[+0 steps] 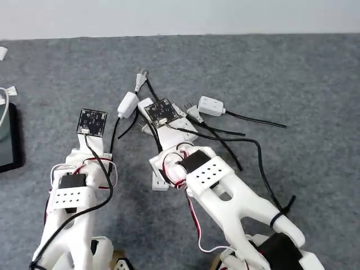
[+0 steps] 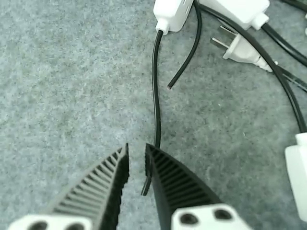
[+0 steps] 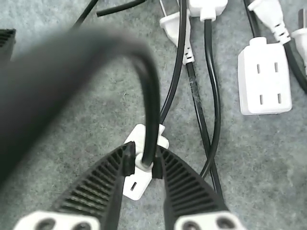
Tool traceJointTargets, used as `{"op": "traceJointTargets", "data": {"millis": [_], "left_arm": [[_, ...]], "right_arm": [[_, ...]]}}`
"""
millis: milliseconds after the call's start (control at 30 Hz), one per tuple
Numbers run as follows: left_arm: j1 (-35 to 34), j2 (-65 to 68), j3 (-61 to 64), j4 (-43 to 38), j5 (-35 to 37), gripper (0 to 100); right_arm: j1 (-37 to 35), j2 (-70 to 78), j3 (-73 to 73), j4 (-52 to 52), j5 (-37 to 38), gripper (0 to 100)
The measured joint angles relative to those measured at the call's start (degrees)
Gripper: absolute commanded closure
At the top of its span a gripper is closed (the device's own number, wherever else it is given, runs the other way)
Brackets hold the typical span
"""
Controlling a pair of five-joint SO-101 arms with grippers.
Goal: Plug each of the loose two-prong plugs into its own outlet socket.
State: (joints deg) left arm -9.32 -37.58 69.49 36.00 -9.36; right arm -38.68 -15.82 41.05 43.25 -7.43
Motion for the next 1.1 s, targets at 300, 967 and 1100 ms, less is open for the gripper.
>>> {"op": "traceJointTargets", "data": {"millis": [300, 967, 1100], "left_arm": [[-0.35, 0.00, 0.00, 0.00, 0.00, 94], [-0.35, 0.00, 0.00, -1.23, 0.00, 94], [-0.44, 0.00, 0.00, -1.41, 0.00, 94]], "right_arm": [[-0.62, -0.79, 3.96, -0.53, 0.97, 99.1], [-4.04, 12.31, -8.26, 8.09, 3.52, 76.0], [-8.00, 13.89, -7.12, 9.05, -0.26, 70.3]]}}
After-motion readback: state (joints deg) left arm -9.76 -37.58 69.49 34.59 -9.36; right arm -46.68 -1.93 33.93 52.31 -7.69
